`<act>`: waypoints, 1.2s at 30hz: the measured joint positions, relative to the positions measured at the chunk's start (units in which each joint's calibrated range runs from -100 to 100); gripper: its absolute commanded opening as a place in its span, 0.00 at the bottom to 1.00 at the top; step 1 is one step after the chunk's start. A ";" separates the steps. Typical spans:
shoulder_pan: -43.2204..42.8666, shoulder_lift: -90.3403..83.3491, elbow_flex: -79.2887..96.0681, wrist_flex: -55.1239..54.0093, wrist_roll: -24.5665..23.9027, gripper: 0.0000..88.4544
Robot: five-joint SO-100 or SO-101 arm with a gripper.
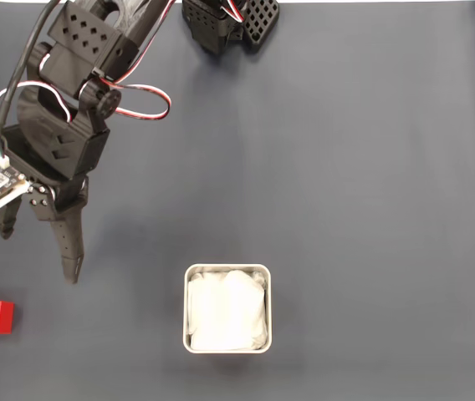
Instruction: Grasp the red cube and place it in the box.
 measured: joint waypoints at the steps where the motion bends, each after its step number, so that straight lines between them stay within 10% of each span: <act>1: 0.07 0.61 0.00 -0.56 0.00 0.45; 36: 2.15 22.06 -13.56 -12.09 0.88 0.54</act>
